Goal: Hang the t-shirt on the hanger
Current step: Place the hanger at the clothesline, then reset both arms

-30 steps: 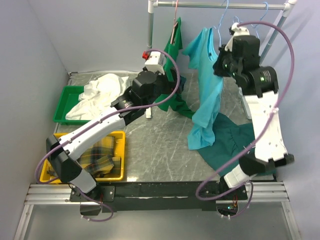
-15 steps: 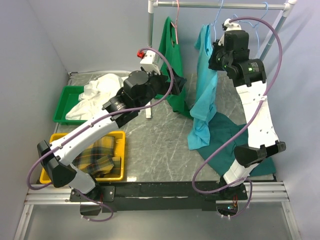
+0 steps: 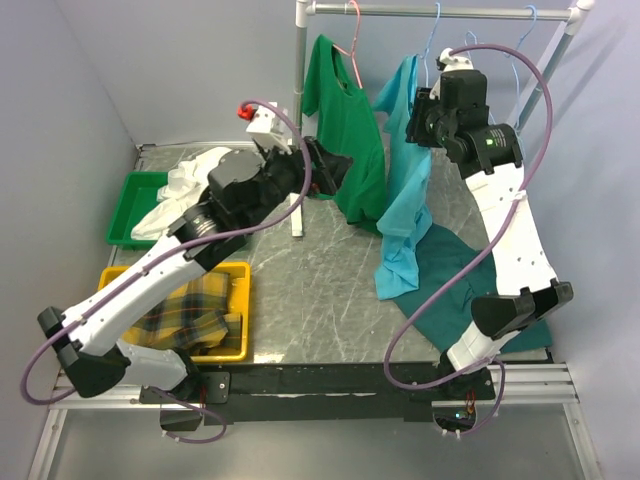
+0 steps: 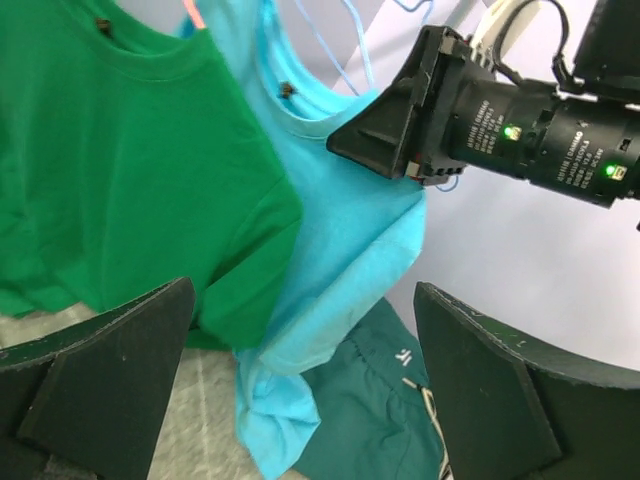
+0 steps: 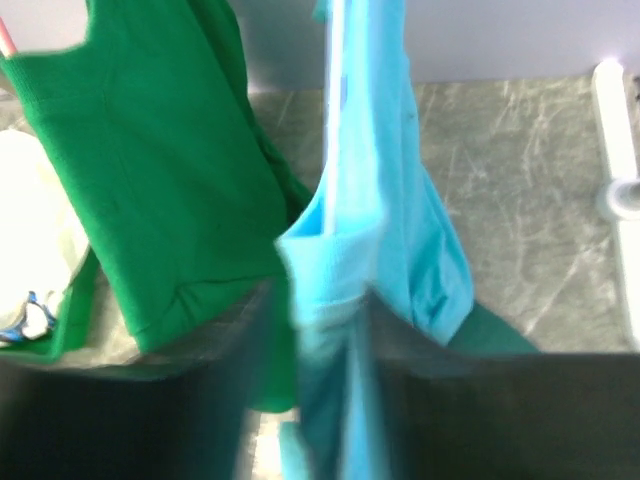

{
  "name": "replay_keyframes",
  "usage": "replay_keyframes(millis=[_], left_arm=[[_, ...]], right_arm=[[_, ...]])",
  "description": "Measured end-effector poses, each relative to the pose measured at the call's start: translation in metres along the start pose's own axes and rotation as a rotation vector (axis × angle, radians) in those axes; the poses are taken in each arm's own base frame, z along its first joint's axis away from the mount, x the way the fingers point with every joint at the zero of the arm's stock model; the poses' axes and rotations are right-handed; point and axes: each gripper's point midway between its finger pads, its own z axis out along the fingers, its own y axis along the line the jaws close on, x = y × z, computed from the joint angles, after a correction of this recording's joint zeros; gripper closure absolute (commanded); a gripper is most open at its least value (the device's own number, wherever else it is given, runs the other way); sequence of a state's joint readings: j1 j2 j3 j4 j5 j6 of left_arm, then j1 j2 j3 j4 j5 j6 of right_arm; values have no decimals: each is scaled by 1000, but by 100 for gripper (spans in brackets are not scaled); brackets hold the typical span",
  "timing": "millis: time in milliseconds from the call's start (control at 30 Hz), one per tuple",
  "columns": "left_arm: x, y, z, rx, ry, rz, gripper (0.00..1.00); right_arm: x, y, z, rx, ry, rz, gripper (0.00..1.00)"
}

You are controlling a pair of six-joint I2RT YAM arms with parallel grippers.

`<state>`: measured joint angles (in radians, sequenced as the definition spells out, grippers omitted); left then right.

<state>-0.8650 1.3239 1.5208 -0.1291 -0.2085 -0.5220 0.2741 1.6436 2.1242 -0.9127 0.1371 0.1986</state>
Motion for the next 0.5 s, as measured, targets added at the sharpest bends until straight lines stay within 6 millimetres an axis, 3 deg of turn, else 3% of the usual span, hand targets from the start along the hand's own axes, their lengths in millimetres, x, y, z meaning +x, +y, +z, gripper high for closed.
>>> replay_keyframes(millis=[100,233,400,500], left_arm=[[0,9,-14,-31,3,5,4],[11,29,-35,-96,35,19,4],[36,57,-57,-193,104,26,4],[56,78,-69,-263,152,31,4]], right_arm=[[9,-1,-8,-12,2,10,15],[9,-2,-38,-38,-41,39,3],[15,-6,-97,-105,-146,91,0],[39,-7,-128,-167,-197,120,0]])
